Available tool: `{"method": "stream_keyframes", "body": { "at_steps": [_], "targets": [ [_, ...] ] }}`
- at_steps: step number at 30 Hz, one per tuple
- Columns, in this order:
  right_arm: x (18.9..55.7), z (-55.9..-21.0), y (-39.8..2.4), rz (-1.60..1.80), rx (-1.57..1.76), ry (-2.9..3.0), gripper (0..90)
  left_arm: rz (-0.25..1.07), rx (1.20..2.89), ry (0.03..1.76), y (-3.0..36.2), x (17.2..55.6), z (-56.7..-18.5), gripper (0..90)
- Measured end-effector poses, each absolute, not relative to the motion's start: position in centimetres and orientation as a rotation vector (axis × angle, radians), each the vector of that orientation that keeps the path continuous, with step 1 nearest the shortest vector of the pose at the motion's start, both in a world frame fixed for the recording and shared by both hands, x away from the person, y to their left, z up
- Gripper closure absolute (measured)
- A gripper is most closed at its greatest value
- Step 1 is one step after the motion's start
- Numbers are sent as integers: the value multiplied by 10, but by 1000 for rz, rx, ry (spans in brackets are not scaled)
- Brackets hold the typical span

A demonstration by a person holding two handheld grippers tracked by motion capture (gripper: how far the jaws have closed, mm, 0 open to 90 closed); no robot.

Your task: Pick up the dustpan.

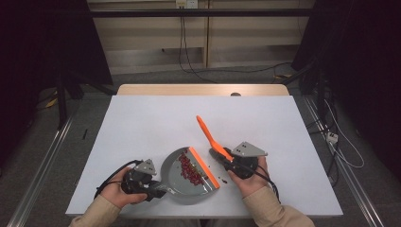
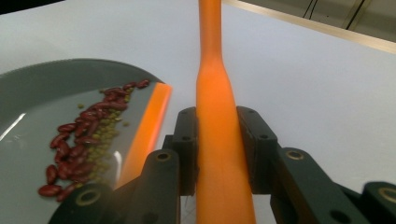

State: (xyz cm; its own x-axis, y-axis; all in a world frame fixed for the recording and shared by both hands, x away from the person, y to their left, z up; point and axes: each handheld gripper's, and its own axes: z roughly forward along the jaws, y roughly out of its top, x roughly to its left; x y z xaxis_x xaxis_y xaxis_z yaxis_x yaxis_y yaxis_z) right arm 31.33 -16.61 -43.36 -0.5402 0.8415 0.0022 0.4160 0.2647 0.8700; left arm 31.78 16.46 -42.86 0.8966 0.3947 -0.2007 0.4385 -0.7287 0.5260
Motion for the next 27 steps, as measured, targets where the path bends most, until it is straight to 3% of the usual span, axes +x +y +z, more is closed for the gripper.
{"method": "stream_keyframes", "body": {
  "at_steps": [19, 27],
  "targets": [
    [308, -422, -117, 1345, 1102, 1974, 712, -123, 2455, 655, 153, 317, -428, 626],
    [322, -426, -147, 1293, 1155, 1919, 713, -98, 2447, 643, 174, 321, -419, 626]
  ]
}}
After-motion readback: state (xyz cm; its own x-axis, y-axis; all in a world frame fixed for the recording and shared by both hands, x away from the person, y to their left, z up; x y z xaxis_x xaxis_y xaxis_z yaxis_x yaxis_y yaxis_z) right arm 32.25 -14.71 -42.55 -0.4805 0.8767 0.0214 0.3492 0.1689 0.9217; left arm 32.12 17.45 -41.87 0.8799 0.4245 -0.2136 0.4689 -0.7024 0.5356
